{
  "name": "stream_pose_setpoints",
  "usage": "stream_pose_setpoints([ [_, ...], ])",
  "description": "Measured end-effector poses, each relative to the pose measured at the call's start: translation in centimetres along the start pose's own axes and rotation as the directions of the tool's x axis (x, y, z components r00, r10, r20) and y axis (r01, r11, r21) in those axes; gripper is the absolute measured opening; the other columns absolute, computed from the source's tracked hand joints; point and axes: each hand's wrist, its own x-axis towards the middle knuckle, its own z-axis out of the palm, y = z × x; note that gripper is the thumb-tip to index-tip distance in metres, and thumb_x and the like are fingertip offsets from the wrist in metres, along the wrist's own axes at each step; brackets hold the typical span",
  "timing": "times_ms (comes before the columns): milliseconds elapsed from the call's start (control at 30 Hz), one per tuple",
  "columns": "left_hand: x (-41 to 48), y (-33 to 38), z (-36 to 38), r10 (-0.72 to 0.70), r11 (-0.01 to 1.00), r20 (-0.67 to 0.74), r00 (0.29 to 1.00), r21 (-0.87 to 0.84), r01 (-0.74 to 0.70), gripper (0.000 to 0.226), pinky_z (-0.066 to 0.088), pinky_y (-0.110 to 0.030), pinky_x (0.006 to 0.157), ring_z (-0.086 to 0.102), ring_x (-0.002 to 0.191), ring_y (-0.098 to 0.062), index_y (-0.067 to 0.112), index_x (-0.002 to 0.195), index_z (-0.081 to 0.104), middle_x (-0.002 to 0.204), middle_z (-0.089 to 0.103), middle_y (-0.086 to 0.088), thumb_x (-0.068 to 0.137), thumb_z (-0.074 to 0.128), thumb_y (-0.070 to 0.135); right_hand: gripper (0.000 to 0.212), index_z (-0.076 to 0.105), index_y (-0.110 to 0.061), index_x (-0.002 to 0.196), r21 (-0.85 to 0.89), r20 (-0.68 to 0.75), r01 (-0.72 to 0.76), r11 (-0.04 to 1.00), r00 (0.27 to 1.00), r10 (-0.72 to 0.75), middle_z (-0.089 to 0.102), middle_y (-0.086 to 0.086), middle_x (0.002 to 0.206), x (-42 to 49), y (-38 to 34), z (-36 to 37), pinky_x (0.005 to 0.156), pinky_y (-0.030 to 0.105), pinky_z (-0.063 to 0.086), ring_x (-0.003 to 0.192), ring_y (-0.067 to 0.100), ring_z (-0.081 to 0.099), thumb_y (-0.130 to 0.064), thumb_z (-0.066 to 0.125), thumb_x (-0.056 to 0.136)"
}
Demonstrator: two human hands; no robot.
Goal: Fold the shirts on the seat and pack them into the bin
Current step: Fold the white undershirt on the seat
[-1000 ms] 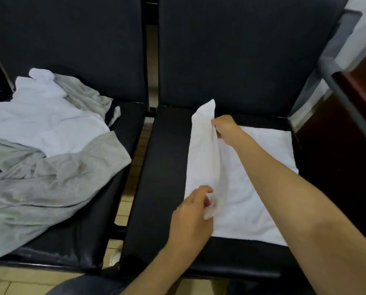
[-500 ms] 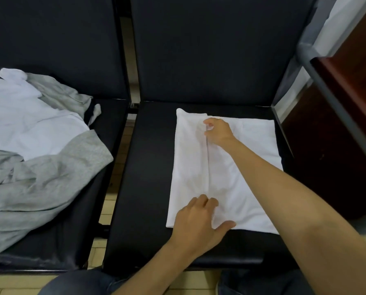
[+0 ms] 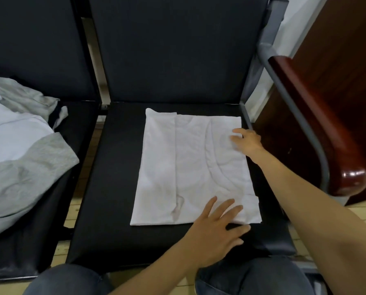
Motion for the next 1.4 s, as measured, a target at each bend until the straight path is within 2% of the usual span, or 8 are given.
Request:
stream_pose_setpoints([
  [367, 2.7, 2.1, 1.7, -0.088, 0.988, 0.065, 0.994, 0.130, 0.079, 0.045, 0.024, -0.052, 0.110, 0.042, 0.127, -0.020, 0.024, 0.124, 0.057, 0.137, 0.048, 0.001, 0.092, 0.035, 0.047, 0.044, 0.044, -0.015, 0.141, -0.006, 0.166, 0.027, 1.000, 0.986, -0.026, 0.029, 0.006, 0.154, 1.3, -0.7, -0.9, 0.115, 0.036, 0.022, 0.141, 0.024, 0.026, -0.031, 0.042, 0.100],
  [467, 3.6, 3.0, 0.2, -0.193, 0.973, -0.107, 0.975, -0.153, 0.176, 0.036, 0.032, -0.031, 0.107, 0.047, 0.111, -0.012, 0.019, 0.118, 0.059, 0.122, 0.057, 0.002, 0.090, 0.041, 0.034, 0.041, 0.052, -0.006, 0.133, 0.096, 0.080, 0.046, 0.994, 0.995, -0.054, 0.047, 0.012, 0.140, 1.1, -0.6, -0.9, 0.111, 0.039, 0.032, 0.130, 0.027, 0.042, -0.028, 0.048, 0.098],
  [600, 3.1, 2.5, -2.5, -0.510, 0.732, -0.220, 0.831, -0.619, 0.286, 0.011, 0.046, -0.014, 0.082, 0.054, 0.088, -0.003, 0.016, 0.095, 0.063, 0.096, 0.060, 0.008, 0.088, 0.057, 0.022, 0.046, 0.040, -0.012, 0.142, 0.254, 0.041, 0.055, 0.966, 0.997, -0.067, 0.040, 0.006, 0.143, 0.7, -2.3, -1.3, 0.102, 0.032, 0.039, 0.127, 0.023, 0.043, -0.026, 0.048, 0.099],
  [767, 0.6, 0.5, -6.8, -0.786, 0.214, 0.140, 0.603, -0.853, 0.477, 0.025, 0.050, -0.013, 0.067, 0.059, 0.084, -0.002, 0.031, 0.087, 0.049, 0.082, 0.057, 0.013, 0.087, 0.066, 0.013, 0.036, 0.051, -0.010, 0.131, 0.513, 0.147, 0.083, 0.855, 0.972, -0.182, 0.054, 0.009, 0.124, 0.0, -7.7, -0.7, 0.091, 0.031, 0.045, 0.112, 0.023, 0.055, -0.019, 0.052, 0.097],
  [900, -2.1, -1.5, -7.2, -0.777, 0.290, 0.225, 0.588, -0.701, 0.652, 0.044, 0.054, -0.023, 0.082, 0.058, 0.090, -0.010, 0.045, 0.104, 0.035, 0.098, 0.055, 0.014, 0.086, 0.066, 0.020, 0.038, 0.047, -0.012, 0.135, 0.432, 0.249, 0.134, 0.892, 0.933, -0.261, 0.044, 0.001, 0.111, -0.8, -11.9, 1.2, 0.094, 0.029, 0.042, 0.107, 0.018, 0.050, -0.020, 0.051, 0.098],
  [1033, -3.7, -3.2, -7.2, -0.807, 0.404, 0.233, 0.542, -0.452, 0.795, 0.054, 0.042, -0.024, 0.093, 0.043, 0.096, -0.008, 0.036, 0.129, 0.023, 0.104, 0.045, 0.012, 0.089, 0.059, 0.030, 0.014, 0.057, -0.011, 0.098, 0.332, 0.307, 0.146, 0.932, 0.917, -0.253, 0.049, 0.000, 0.087, -1.0, -13.5, 4.3, 0.061, 0.017, 0.042, 0.078, 0.014, 0.050, -0.024, 0.053, 0.097],
  [1167, -4.4, -3.5, -6.8, -0.794, 0.440, 0.265, 0.546, -0.369, 0.819, 0.065, 0.030, -0.026, 0.102, 0.042, 0.110, -0.009, 0.028, 0.142, 0.018, 0.123, 0.046, 0.010, 0.091, 0.050, 0.050, 0.053, 0.034, -0.020, 0.146, 0.203, 0.395, 0.190, 0.961, 0.882, -0.258, 0.029, 0.001, 0.150, -1.5, -13.2, 6.1, 0.106, 0.034, 0.036, 0.134, 0.024, 0.037, -0.037, 0.048, 0.098],
  [1400, -4.9, -4.1, -6.6, -0.811, 0.363, 0.214, 0.544, -0.545, 0.756, 0.013, 0.038, -0.023, 0.085, 0.041, 0.075, -0.004, 0.032, 0.113, 0.037, 0.075, 0.051, 0.010, 0.102, 0.036, 0.026, 0.038, 0.045, -0.013, 0.139, 0.259, 0.157, 0.347, 0.901, 0.906, -0.394, 0.040, 0.003, 0.147, -5.4, -11.8, 4.8, 0.105, 0.022, 0.028, 0.134, 0.020, 0.037, -0.024, 0.036, 0.104],
])
